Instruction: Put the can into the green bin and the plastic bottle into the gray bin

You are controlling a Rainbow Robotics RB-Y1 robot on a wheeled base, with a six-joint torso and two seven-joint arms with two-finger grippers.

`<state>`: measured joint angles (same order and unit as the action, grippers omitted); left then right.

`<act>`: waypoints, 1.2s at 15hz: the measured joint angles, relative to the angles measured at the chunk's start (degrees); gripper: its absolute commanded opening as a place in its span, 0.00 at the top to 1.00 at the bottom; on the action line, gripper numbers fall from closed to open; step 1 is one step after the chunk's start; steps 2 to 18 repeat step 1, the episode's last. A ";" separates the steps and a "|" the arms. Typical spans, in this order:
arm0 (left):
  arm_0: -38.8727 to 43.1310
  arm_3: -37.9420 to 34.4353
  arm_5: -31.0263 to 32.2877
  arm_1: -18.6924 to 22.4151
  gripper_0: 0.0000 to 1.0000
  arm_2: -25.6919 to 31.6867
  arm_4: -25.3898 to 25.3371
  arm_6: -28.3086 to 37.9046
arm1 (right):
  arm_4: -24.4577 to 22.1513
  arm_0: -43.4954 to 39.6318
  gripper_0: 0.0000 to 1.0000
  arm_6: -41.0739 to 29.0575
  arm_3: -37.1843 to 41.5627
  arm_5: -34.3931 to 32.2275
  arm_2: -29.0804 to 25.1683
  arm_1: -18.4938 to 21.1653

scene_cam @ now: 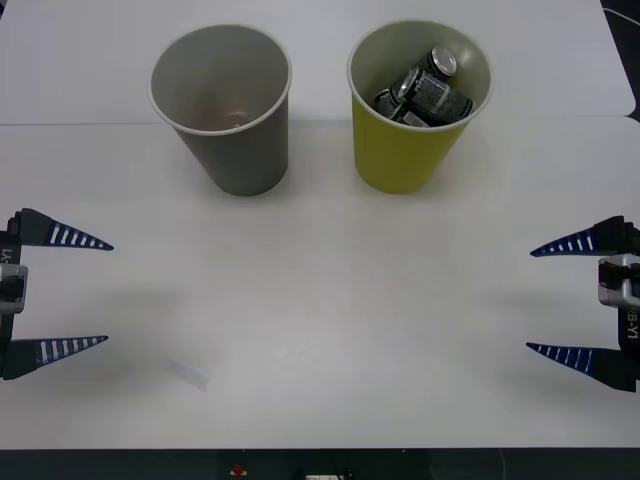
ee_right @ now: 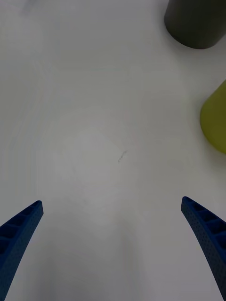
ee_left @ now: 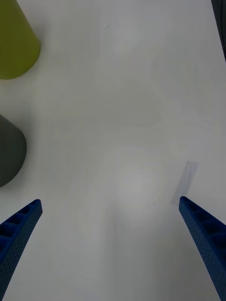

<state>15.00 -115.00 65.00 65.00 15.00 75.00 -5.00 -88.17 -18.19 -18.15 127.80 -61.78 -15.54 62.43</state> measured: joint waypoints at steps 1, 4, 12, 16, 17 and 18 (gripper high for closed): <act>0.00 0.00 0.00 0.00 0.00 0.00 0.00 0.00 | -0.03 0.00 0.00 -0.06 0.00 0.00 0.01 -0.01; 0.00 0.00 0.00 0.00 0.00 0.00 0.00 0.00 | -0.03 0.00 0.00 -0.06 0.00 0.00 0.01 -0.01; 0.00 0.00 0.00 0.00 0.00 0.00 0.00 0.00 | -0.03 0.00 0.00 -0.06 0.00 0.00 0.01 -0.01; 0.00 0.00 0.00 0.00 0.00 0.00 0.00 0.00 | -0.03 0.00 0.00 -0.06 0.00 0.00 0.01 -0.01; 0.00 0.00 0.00 0.00 0.00 0.00 0.00 0.00 | -0.03 0.00 0.00 -0.06 0.00 0.00 0.01 -0.01; 0.00 0.00 0.00 0.00 0.00 0.00 0.00 0.00 | -0.03 0.00 0.00 -0.06 0.00 0.00 0.01 -0.01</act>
